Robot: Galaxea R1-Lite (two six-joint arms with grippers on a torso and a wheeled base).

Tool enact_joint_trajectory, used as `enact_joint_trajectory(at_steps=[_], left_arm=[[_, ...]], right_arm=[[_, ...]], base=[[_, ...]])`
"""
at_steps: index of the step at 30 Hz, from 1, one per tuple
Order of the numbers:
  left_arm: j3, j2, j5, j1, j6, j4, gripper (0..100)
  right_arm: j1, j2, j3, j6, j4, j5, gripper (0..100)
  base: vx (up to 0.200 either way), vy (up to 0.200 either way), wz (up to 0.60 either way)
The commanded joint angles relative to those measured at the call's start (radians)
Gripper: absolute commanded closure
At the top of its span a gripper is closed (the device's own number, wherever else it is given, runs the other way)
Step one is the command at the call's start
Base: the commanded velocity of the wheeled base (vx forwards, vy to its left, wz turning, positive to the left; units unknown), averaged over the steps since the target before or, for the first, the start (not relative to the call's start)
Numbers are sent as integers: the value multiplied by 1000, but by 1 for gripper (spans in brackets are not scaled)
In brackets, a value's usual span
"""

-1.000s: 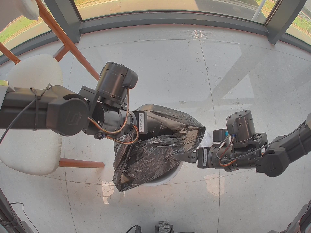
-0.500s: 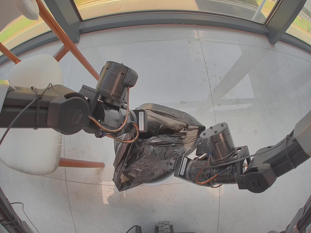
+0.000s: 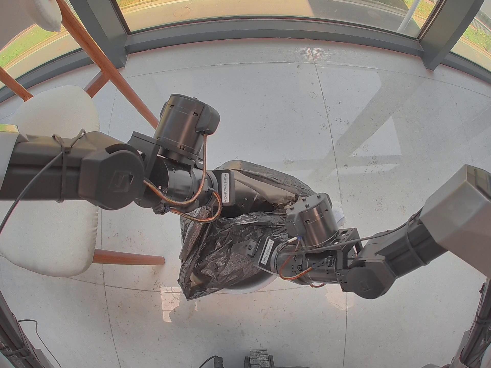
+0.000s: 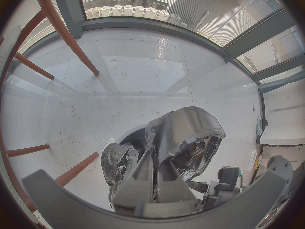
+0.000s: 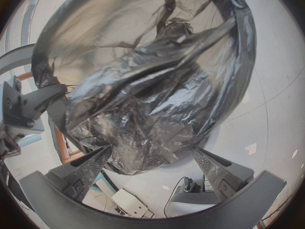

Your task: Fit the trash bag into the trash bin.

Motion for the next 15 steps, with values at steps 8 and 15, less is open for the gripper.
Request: enact_joint_trajectory(at_steps=[8, 15], left_arm=[[-4, 1, 2, 0, 0, 1, 100], [-4, 1, 2, 14, 0, 3, 100]], right_arm=[[-21, 153, -169, -3, -3, -54, 0], [-33, 107, -194, -11, 17, -55, 100]], base=[[0, 0, 0], [0, 0, 0]])
